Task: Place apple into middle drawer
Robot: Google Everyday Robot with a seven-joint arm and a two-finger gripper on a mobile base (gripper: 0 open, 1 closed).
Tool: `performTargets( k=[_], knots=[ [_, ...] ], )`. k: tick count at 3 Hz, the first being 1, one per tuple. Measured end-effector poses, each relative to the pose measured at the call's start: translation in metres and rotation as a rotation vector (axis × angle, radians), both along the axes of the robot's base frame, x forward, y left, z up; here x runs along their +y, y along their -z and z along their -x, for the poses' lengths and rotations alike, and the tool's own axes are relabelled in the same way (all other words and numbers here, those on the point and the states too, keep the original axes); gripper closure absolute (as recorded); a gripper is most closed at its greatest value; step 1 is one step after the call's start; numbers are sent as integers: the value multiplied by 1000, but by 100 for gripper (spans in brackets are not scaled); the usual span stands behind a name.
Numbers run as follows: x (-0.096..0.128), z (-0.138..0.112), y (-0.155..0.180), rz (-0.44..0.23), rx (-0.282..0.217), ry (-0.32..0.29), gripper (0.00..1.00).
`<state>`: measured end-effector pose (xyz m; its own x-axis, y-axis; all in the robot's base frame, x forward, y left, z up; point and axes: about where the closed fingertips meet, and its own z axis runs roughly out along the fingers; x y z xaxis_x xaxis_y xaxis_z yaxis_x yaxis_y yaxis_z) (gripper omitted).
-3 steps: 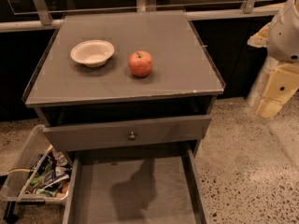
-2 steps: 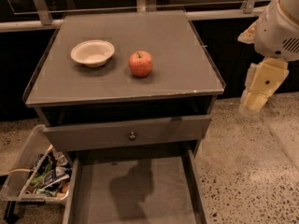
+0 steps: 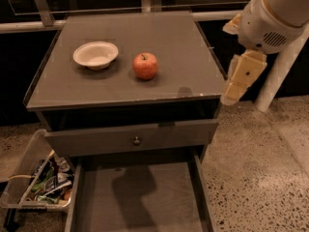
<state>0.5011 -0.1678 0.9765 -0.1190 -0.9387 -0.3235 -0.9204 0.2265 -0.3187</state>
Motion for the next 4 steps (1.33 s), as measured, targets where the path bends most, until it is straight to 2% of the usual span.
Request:
performTargets(
  k=[1,3,4],
  knots=[
    [18,-16,-2,-88,-73,-44,0],
    [26,-21,5,-109,-74,-63,0],
    [55,-35,17,-195,-87,-120,0]
  ],
)
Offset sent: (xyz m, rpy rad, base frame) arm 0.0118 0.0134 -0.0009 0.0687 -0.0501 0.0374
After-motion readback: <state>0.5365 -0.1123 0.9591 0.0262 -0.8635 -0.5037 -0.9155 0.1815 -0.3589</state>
